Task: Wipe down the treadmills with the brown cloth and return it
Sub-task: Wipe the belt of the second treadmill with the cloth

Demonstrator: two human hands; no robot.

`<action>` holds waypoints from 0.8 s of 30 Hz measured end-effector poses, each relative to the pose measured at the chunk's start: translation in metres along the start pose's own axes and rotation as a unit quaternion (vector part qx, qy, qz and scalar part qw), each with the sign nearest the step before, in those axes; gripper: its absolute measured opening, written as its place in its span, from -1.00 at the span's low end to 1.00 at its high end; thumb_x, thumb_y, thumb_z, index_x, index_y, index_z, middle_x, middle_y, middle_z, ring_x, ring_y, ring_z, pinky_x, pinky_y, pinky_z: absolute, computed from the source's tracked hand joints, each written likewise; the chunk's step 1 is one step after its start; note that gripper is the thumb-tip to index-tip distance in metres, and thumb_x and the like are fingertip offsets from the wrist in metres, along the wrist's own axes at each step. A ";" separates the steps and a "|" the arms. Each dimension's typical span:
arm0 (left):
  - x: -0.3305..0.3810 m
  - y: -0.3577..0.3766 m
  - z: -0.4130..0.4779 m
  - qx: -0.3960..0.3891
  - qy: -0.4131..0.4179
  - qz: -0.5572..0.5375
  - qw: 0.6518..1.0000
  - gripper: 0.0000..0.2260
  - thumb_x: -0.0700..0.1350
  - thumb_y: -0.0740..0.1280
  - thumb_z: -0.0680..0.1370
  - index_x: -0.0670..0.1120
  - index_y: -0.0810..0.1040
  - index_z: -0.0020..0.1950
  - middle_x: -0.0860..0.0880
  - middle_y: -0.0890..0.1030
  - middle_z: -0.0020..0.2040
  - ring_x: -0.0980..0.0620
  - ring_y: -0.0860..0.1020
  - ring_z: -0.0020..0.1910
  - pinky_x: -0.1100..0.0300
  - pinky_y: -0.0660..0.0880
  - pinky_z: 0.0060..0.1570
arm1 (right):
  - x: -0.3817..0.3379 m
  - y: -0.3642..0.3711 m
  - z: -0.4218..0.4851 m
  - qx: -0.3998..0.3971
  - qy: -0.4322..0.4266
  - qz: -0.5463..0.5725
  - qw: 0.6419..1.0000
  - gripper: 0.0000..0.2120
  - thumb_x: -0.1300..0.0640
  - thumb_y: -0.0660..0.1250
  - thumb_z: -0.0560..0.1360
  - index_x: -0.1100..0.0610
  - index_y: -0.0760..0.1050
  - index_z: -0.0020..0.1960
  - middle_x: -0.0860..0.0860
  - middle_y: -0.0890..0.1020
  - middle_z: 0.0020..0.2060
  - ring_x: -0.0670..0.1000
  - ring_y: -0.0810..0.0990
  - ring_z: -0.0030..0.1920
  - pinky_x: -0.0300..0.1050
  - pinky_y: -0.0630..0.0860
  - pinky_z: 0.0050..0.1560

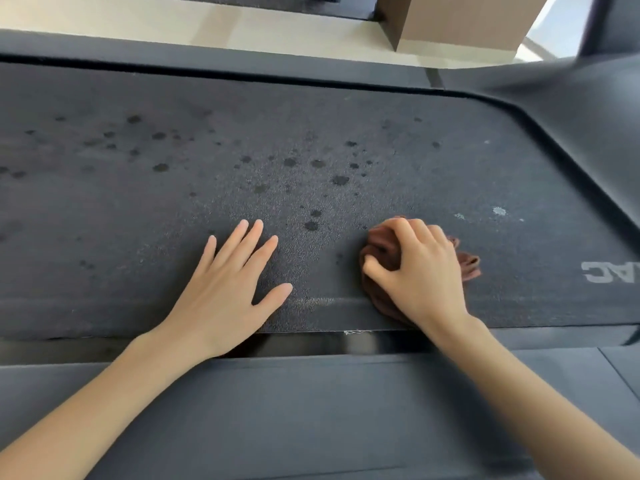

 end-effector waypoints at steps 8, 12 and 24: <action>0.017 -0.017 0.039 0.074 0.047 -0.032 0.996 -0.45 0.08 0.15 0.57 -0.04 0.10 0.52 0.05 0.00 0.55 0.12 -0.10 0.51 0.02 -0.14 0.47 | -0.015 0.013 0.015 -0.066 -0.125 0.071 0.987 -0.56 -0.13 0.28 0.30 -0.03 0.52 0.15 -0.10 0.59 0.01 0.05 0.52 0.04 0.01 0.43 0.11; -0.003 -0.004 0.025 0.052 0.024 -0.011 0.998 -0.42 0.15 0.08 0.56 -0.02 0.06 0.53 0.08 -0.03 0.55 0.15 -0.14 0.51 -0.01 -0.16 0.48 | 0.001 0.016 0.044 -0.028 -0.015 0.040 0.999 -0.59 -0.09 0.35 0.33 0.03 0.49 0.13 0.00 0.58 0.01 0.13 0.49 0.05 -0.01 0.39 0.06; -0.027 -0.009 0.027 0.009 0.068 -0.035 0.997 -0.45 0.20 0.05 0.53 0.09 0.13 0.50 0.11 -0.01 0.54 0.19 -0.11 0.50 0.25 -0.18 0.44 | -0.071 0.006 -0.029 -0.075 -0.234 0.070 0.967 -0.59 0.00 0.30 0.32 0.10 0.56 0.14 -0.02 0.61 0.00 0.09 0.55 0.02 -0.02 0.45 0.09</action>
Point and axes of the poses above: each hand's wrist, its own z-axis towards the middle knuckle, its own y-axis out of the palm, x = y × z, the point moved 10 cm from there along z, towards the middle knuckle
